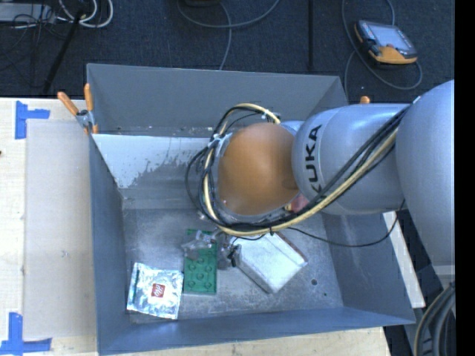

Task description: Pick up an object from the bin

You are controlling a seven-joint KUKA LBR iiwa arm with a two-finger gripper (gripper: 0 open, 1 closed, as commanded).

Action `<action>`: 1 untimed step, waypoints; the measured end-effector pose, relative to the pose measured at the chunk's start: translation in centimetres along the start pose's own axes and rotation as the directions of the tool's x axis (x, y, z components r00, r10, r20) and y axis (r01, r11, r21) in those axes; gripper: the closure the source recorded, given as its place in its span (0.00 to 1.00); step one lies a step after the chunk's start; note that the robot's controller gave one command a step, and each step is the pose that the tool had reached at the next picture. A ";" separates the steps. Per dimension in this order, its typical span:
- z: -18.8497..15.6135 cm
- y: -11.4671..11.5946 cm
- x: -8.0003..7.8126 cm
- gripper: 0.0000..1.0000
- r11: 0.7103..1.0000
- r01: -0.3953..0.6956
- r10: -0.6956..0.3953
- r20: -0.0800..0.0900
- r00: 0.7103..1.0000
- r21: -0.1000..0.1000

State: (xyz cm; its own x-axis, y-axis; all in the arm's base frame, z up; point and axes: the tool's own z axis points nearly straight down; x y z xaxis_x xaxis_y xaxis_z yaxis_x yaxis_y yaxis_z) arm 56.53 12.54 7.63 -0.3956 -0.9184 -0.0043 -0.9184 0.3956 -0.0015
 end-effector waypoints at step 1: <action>-16.7 0.7 -0.4 1.00 0.999 -0.052 0.052 0.003 0.999 0.006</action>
Offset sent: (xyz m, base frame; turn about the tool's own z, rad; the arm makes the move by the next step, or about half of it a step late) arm -0.0067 0.0043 0.1623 0.0534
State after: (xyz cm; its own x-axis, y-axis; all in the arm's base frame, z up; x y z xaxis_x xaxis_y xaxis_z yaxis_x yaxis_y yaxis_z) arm 56.03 13.11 24.29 -0.4425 -0.8967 -0.0069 -0.8967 0.4426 -0.0069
